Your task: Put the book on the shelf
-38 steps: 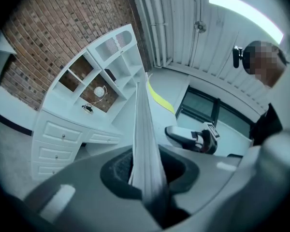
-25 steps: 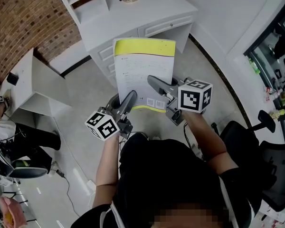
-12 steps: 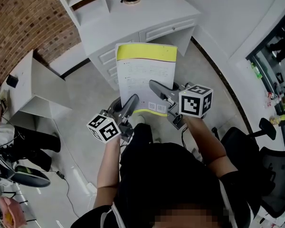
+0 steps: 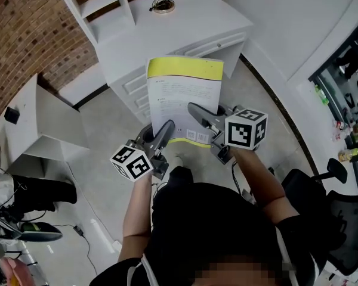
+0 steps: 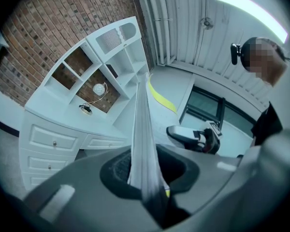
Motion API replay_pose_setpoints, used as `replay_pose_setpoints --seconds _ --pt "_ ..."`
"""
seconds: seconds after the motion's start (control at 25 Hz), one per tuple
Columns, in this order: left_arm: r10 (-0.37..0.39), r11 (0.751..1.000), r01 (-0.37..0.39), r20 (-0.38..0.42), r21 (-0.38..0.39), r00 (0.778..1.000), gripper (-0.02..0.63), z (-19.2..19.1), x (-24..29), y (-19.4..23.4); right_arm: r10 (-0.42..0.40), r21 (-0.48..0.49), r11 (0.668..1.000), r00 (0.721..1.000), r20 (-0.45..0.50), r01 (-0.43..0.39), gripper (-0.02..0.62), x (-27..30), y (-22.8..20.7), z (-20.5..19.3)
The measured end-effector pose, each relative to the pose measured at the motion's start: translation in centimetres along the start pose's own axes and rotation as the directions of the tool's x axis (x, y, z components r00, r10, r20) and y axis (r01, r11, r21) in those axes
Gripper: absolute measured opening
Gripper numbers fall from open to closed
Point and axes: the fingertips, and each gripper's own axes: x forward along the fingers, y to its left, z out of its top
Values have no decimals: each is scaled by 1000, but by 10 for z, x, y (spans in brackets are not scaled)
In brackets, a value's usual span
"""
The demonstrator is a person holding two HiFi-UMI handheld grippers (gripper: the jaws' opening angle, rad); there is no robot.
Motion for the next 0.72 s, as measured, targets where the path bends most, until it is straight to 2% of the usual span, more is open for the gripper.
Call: replay_pose_setpoints --seconds 0.12,0.72 --pt "-10 1000 10 -5 -6 1000 82 3 9 13 -13 0 1000 1000 4 13 71 10 -12 4" --pt "-43 999 42 -6 -7 999 82 73 47 103 -1 -30 1000 1000 -7 1 69 106 -46 65"
